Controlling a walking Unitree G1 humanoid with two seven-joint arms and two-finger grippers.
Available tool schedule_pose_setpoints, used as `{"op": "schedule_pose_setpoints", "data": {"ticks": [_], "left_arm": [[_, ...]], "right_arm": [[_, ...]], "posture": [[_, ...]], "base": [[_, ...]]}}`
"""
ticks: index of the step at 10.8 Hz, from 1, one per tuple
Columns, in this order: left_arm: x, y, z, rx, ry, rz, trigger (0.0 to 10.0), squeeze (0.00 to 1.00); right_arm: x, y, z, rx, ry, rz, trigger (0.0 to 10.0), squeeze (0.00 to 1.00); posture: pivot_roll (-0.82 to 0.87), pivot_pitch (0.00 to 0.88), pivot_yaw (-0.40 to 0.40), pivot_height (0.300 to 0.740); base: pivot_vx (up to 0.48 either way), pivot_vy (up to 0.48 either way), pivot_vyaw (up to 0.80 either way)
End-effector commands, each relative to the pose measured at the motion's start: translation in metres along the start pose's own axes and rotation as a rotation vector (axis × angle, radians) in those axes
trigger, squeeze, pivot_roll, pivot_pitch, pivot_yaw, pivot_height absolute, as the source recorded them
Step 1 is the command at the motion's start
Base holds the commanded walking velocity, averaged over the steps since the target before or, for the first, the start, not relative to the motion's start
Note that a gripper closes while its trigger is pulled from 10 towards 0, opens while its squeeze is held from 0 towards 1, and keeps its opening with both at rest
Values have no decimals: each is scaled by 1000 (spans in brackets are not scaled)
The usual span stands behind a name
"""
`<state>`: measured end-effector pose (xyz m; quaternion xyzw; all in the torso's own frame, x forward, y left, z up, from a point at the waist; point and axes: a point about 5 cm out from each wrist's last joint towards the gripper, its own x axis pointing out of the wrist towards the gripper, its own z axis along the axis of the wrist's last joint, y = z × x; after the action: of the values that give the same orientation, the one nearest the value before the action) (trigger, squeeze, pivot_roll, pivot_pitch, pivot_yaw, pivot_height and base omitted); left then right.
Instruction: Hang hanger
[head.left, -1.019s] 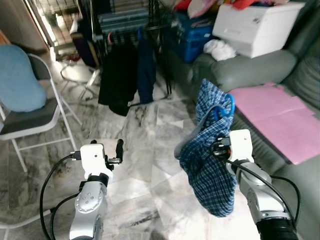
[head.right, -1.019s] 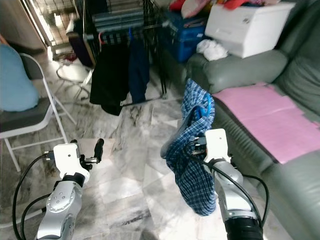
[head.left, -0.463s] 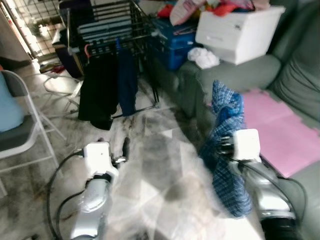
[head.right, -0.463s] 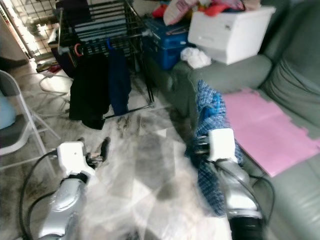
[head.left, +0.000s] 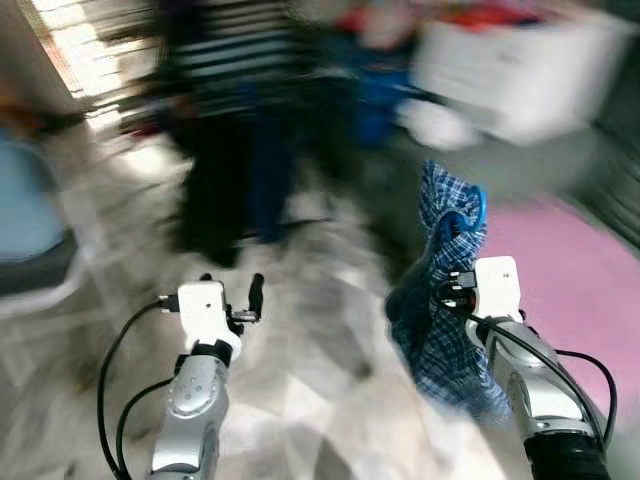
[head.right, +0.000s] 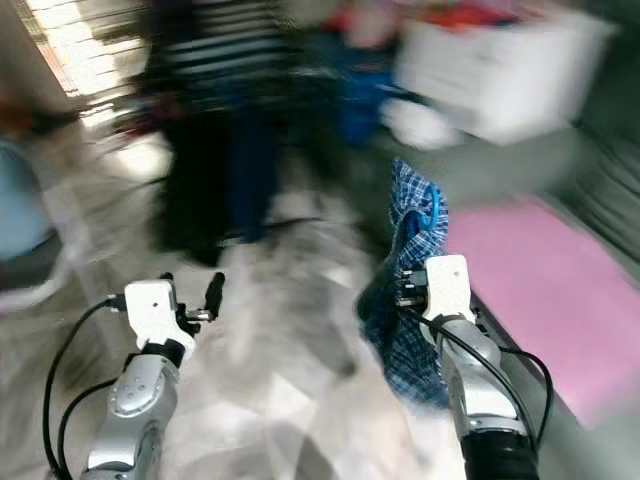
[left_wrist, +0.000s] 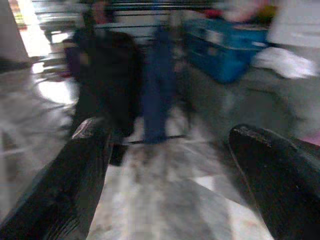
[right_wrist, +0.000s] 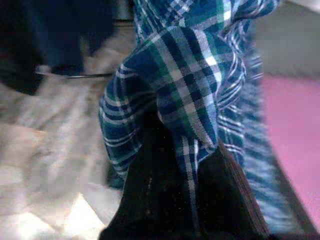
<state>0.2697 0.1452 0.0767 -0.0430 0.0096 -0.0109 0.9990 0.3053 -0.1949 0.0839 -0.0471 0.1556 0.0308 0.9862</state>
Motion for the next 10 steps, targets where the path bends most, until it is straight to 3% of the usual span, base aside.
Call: {"op": "schedule_pose_setpoints", "data": {"ticks": [1,3,10], "left_arm": [[-1,12,0,15,10,43,10000,0],[0,12,0,16,12,40,10000,0],[2,8,0,23,14,15,10000,0]], "right_arm": [[3,15,12,1,-47,47,10000,0],[3,15,12,4,-44,46,10000,0],[8,15,12,21,-34,11,10000,0]], "posture": [[-120,0,94,740],[-120,0,95,740],[-109,0,102,740]], "base": [[450,0,644],[448,0,472],[448,0,0]]}}
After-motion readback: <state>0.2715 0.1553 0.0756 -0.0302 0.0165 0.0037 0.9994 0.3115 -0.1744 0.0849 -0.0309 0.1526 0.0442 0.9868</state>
